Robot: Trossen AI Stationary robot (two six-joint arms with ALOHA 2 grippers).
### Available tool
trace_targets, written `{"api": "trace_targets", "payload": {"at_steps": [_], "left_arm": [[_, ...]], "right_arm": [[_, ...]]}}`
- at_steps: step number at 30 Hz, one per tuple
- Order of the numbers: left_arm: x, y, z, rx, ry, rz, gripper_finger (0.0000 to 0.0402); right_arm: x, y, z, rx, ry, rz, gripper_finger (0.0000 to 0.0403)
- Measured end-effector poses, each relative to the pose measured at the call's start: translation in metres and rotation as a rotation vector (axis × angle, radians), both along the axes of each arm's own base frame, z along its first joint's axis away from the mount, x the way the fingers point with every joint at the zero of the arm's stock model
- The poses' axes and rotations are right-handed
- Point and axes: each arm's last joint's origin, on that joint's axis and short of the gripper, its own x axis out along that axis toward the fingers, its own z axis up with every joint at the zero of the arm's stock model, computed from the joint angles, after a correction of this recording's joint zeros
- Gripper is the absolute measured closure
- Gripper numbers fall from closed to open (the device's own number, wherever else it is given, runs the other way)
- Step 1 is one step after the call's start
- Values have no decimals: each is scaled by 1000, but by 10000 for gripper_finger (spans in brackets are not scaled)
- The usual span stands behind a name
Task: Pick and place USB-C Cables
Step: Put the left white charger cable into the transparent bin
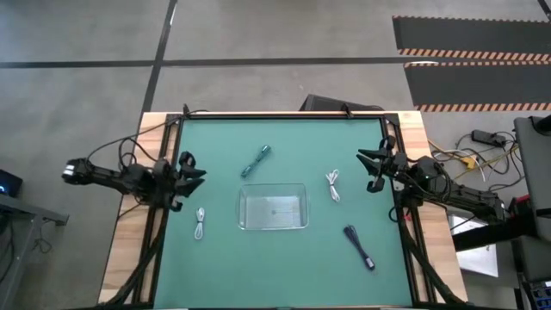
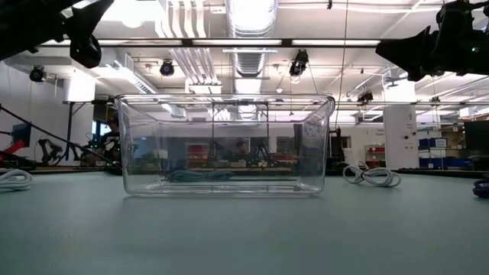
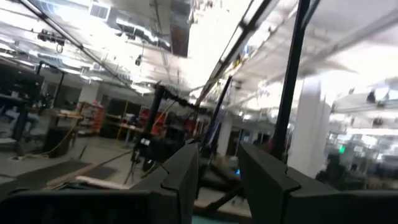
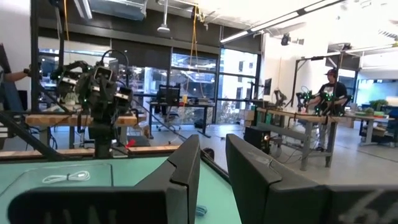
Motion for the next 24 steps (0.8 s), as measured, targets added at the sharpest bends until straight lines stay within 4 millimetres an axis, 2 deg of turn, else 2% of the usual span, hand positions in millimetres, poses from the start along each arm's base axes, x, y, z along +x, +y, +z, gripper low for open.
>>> {"api": "trace_targets", "payload": {"at_steps": [6, 17, 24], "left_arm": [[4, 1, 1, -214, -14, -41, 302], [21, 2, -16, -633, 98, 17, 302], [36, -1, 2, -787, 127, -9, 302]], "right_arm": [[0, 0, 1, -19, 5, -5, 335], [-1, 0, 3, -24, 4, -6, 335], [-1, 0, 3, -25, 4, -7, 335]]}}
